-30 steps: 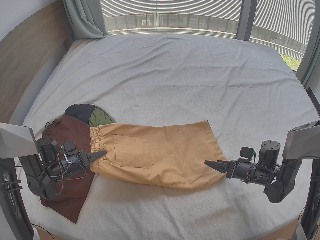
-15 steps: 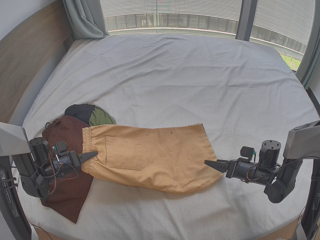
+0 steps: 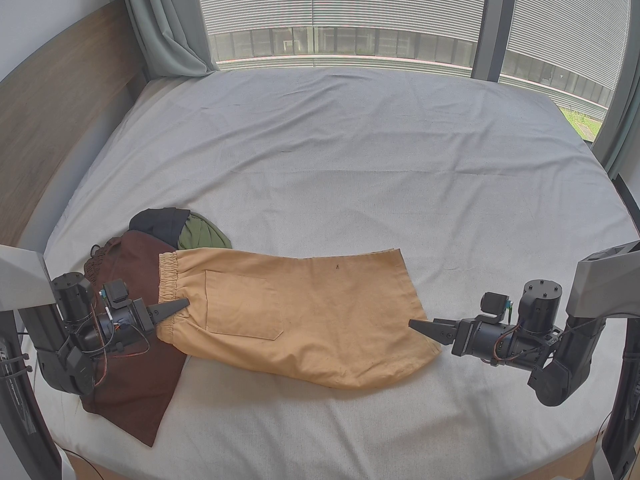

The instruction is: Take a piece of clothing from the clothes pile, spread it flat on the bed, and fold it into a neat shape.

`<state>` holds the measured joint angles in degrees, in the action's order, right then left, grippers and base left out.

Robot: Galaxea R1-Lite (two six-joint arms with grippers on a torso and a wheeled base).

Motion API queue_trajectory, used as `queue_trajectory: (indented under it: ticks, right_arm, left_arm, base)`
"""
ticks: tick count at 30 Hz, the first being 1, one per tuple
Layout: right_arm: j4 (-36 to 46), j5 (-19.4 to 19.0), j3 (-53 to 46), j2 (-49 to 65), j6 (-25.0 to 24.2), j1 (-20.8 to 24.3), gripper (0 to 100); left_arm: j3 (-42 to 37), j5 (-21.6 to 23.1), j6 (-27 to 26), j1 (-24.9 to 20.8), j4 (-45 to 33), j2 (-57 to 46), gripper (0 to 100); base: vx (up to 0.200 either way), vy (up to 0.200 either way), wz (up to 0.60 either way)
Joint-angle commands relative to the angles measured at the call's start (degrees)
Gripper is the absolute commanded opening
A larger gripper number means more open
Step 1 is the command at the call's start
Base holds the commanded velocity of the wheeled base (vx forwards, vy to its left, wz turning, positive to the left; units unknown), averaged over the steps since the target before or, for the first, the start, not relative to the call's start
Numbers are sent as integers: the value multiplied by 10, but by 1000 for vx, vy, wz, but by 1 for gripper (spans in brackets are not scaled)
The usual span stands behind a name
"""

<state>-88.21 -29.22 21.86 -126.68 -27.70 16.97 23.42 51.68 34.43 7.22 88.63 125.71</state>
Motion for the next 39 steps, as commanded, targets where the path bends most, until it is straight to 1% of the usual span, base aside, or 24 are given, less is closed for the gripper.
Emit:
queue_trajectory:
  ticks: [1,5,9,10,11,12,13,17,23,30,31,34,39]
  right_arm:
    - [0,0,-2,9,0,2,100]
    - [0,0,-3,17,3,3,100]
    - [0,3,-4,21,9,4,100]
    - [0,4,-4,21,9,4,100]
    - [0,7,-4,22,10,4,100]
    - [0,7,-4,22,10,4,100]
    - [0,8,-4,25,11,5,100]
    - [0,8,-4,32,11,6,100]
    - [0,8,-5,37,11,6,100]
    - [0,14,-4,40,11,9,100]
    - [0,17,-3,46,11,12,100]
    - [0,17,-3,55,10,14,100]
    - [0,17,-2,62,9,13,100]
  left_arm:
    - [2,-2,1,-8,1,-6,0]
    - [5,-10,1,-30,1,-16,0]
    - [7,-32,6,-72,0,-34,0]
    - [7,-35,6,-76,0,-35,0]
    - [8,-56,5,-92,1,-34,0]
    - [8,-56,5,-92,1,-34,0]
    - [12,-83,4,-112,1,-32,0]
    - [19,-113,5,-144,1,-29,0]
    - [37,-133,10,-167,0,-26,0]
    - [45,-134,15,-184,1,-21,0]
    - [50,-134,25,-200,1,-23,0]
    - [60,-136,29,-214,1,-22,0]
    - [104,-179,35,-247,0,-3,0]
  base:
    - [0,0,0]
    - [0,0,0]
    - [0,0,0]
    - [0,0,0]
    - [0,0,0]
    - [0,0,0]
    - [0,0,0]
    - [0,0,0]
    - [0,0,0]
    - [0,0,0]
    - [0,0,0]
    - [0,0,0]
    - [0,0,0]
